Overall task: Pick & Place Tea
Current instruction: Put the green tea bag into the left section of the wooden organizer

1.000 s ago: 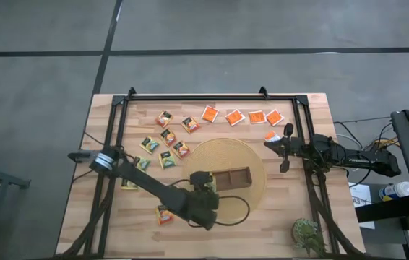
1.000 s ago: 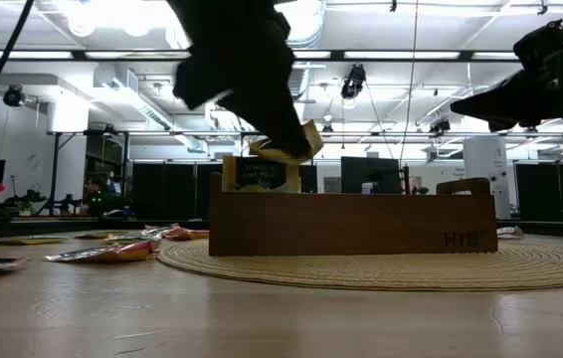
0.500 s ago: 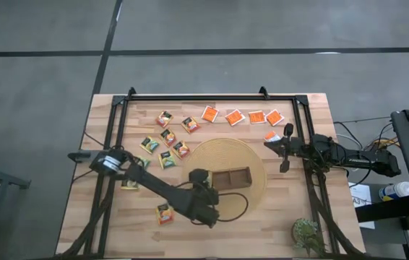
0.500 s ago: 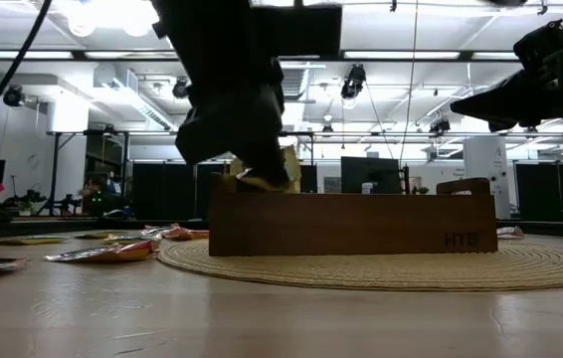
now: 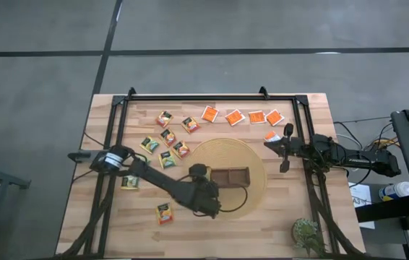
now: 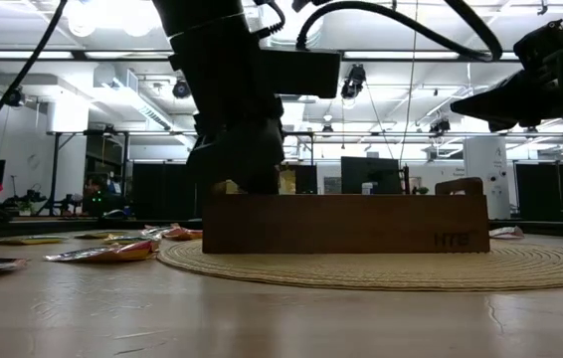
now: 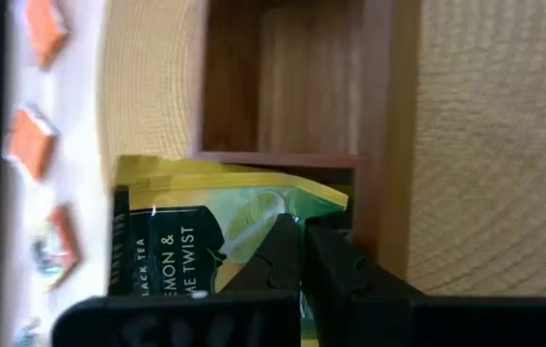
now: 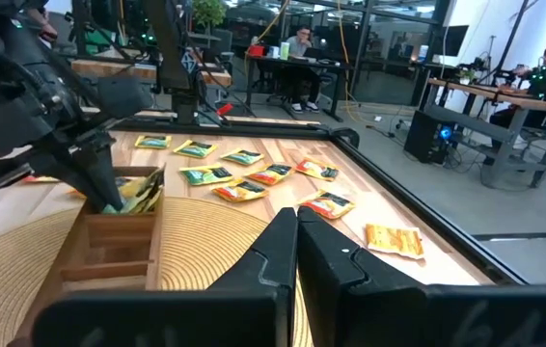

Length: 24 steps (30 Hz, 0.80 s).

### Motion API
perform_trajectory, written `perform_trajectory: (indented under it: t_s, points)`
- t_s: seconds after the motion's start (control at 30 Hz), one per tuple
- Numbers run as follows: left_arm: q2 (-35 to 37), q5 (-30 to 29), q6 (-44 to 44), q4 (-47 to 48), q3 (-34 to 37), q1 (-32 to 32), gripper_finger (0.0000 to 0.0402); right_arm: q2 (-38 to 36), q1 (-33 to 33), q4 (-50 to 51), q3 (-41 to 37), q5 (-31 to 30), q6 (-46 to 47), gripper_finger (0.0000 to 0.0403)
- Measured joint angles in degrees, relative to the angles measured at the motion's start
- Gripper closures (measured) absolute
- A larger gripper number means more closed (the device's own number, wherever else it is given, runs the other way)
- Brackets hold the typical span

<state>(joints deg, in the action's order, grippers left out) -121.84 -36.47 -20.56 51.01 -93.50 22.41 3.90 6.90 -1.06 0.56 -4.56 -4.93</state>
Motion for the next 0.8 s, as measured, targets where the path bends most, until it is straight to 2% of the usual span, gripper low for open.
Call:
perform_trajectory:
  t_s: [0.23,0.53,0.8]
  points:
    - [0.07,0.41,1.07,-0.68,0.03,-0.68,0.0363,0.0,0.02,0.0,-0.01,-0.02,0.0,0.0394]
    - [0.07,-0.13,8.34,-3.28,0.12,-0.55,0.0329,0.02,0.0,0.0,-0.01,-0.01,0.0,0.0394]
    - [0.07,0.11,9.15,-5.55,0.12,-0.31,0.0258,0.02,0.02,0.0,-0.01,-0.01,0.0,0.0394]
